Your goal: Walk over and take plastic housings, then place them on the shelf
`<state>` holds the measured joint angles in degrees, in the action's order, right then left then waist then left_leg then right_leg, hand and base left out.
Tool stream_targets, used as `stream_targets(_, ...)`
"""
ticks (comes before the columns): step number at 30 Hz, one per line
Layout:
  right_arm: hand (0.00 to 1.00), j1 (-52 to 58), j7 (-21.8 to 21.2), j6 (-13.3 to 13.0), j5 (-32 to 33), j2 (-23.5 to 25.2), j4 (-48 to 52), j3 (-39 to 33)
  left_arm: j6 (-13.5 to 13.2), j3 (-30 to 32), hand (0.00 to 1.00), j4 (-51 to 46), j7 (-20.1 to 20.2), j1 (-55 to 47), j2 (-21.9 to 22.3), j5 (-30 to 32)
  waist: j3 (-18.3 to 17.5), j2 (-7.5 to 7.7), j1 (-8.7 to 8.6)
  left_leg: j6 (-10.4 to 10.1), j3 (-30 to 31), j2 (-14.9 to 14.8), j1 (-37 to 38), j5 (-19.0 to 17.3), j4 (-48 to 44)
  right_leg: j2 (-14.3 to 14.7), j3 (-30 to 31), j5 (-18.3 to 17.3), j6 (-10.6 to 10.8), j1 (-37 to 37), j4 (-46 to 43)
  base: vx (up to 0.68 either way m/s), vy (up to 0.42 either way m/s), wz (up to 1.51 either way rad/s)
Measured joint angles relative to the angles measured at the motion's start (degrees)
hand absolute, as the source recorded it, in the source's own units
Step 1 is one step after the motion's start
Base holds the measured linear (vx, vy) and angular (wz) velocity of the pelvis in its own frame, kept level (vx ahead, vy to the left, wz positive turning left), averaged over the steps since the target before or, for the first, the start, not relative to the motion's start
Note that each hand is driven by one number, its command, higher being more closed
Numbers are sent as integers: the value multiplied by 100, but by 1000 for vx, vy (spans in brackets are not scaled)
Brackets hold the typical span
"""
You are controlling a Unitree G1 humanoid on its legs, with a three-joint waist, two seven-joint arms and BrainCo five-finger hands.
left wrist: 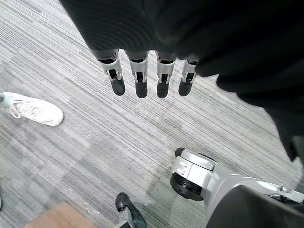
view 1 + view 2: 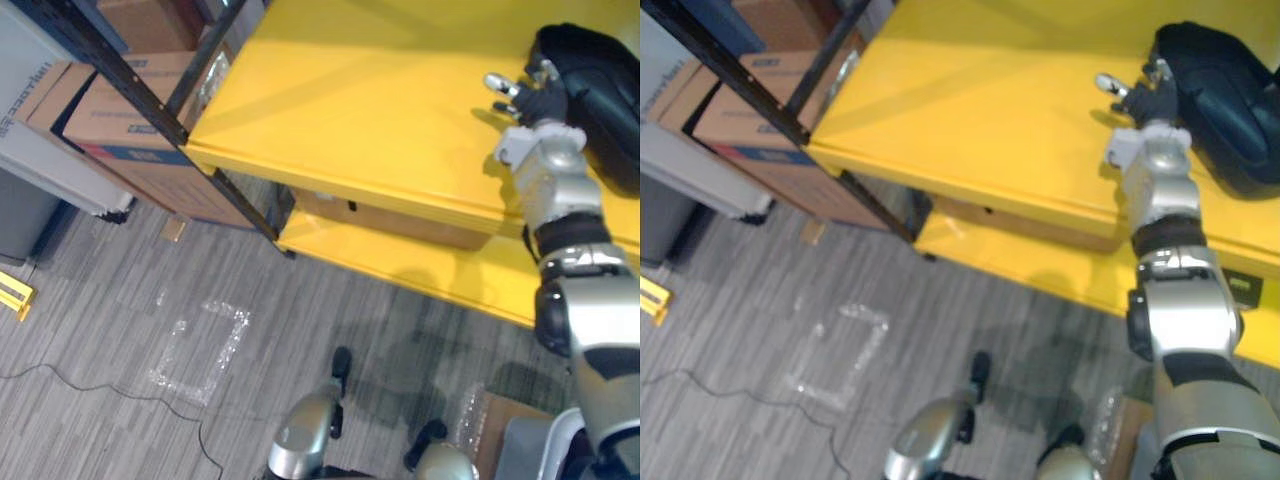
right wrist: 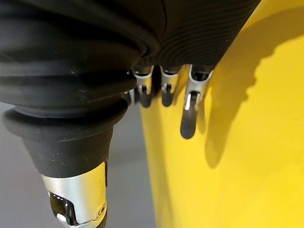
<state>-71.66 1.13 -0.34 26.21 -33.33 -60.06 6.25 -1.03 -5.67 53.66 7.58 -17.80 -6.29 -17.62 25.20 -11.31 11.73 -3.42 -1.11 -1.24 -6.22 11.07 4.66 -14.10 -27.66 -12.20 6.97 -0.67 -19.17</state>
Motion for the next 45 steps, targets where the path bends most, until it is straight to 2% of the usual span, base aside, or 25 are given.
stream_targets(6,0,-244,-537,0,24,-103,-1,314,18,-18,0,-111,-14,36,-14,-21,8,-5,37,-45,70,-36,-104,31,-1,0,-1,-124,-75,168,-204,-16,-60,4)
stream_targets(9,0,-341,-567,12,-12,-148,-1,576,18,-45,0,-141,-43,53,-14,-53,24,-18,41,-45,76,-35,-104,31,-2,2,-1,-135,-74,175,-230,-18,-39,1)
stream_targets(12,0,-616,-182,19,-126,-291,-8,676,18,-120,0,-188,-44,193,-15,-54,177,-129,73,-42,102,-31,-135,32,-61,-14,-7,-173,-69,195,-253,-56,-20,4)
stream_targets(17,0,-859,1106,52,-257,-406,-171,630,-19,-183,0,-190,-26,330,-14,-55,199,-151,208,-64,152,-85,-413,50,-127,19,-15,-200,-106,469,-369,-19,-42,3)
stream_targets(21,0,-903,1741,76,-224,-408,-181,613,-66,-189,0,-183,-38,333,-10,-55,199,-151,224,-64,158,-105,-418,50,-124,53,-15,-207,-118,465,-340,12,-50,-1)
stream_targets(28,0,-1018,2194,291,-211,-463,-239,443,-187,-215,0,-179,-59,339,-9,-55,199,-151,221,-64,171,-131,-421,49,-122,87,-18,-211,-125,460,-314,-10,-33,0)
stream_targets(45,0,-1093,3818,273,74,-747,-461,164,-273,-310,0,-204,-216,344,-8,-58,200,-151,221,-65,164,-179,-459,49,-98,143,-22,-159,-151,469,-188,-6,-18,0)
